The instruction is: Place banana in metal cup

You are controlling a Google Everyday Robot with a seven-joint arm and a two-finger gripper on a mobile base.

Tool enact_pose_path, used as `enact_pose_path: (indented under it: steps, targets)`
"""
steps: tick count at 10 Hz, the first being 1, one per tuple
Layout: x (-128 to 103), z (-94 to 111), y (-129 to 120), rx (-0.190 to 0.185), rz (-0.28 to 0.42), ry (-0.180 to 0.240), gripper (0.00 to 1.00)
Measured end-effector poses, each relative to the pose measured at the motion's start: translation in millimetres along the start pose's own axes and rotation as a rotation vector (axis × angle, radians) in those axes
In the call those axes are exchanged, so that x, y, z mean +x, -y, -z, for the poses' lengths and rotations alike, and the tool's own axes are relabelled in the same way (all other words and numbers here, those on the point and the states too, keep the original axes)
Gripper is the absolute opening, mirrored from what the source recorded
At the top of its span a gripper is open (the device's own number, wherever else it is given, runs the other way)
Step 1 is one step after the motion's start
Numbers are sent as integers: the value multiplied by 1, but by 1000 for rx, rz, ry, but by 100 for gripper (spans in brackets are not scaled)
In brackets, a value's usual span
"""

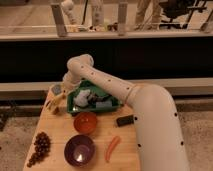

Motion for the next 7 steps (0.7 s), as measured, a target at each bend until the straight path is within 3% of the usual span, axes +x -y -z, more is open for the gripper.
enact_pose_path:
  steps: [5,7]
  targets:
    - [-1,-27,-4,-66,-12,-42,0]
    - [-6,-34,-2,-87,-6,-48,9]
